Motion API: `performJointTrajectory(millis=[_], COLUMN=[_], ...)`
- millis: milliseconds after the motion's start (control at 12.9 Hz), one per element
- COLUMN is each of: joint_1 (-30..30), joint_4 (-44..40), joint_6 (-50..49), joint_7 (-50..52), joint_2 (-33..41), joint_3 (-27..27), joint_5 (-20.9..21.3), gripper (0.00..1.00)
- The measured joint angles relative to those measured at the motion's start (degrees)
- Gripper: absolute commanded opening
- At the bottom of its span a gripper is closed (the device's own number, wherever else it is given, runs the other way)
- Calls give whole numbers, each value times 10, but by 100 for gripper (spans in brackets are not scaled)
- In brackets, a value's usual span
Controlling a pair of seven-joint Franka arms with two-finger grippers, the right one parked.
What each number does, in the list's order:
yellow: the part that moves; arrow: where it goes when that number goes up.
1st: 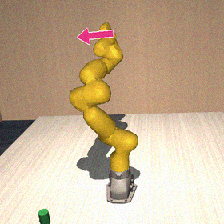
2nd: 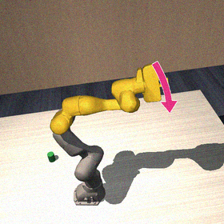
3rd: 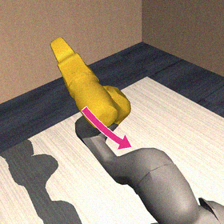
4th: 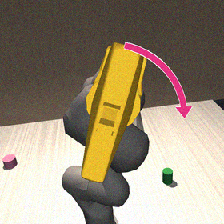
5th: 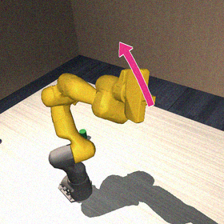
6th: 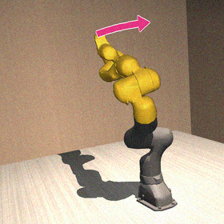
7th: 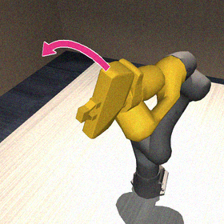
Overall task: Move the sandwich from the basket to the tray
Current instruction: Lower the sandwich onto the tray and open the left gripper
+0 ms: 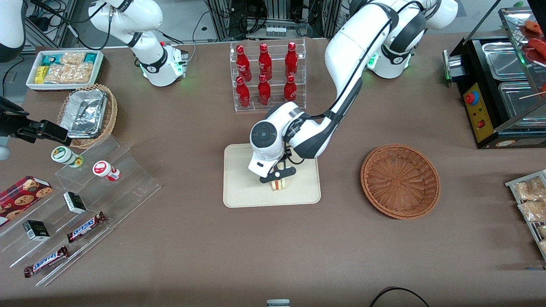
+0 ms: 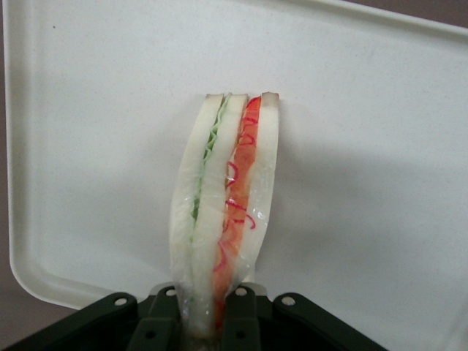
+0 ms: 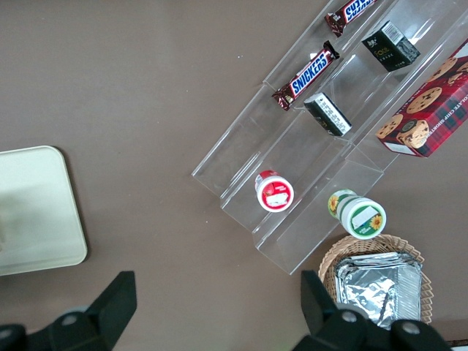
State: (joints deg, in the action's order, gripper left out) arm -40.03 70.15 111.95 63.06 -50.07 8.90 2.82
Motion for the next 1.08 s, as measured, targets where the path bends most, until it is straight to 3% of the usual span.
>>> performJointTrajectory(millis=[310, 387, 542, 1085], joint_1=[0, 0, 0, 0], joint_4=[-1, -1, -1, -16], joint_6=[2, 4, 9, 7], joint_7=[14, 20, 26, 28], joint_2=[-2, -3, -3, -2], joint_3=[-1, -1, -1, -3], joint_5=[1, 1, 1, 1], gripper=[10, 27, 100, 100])
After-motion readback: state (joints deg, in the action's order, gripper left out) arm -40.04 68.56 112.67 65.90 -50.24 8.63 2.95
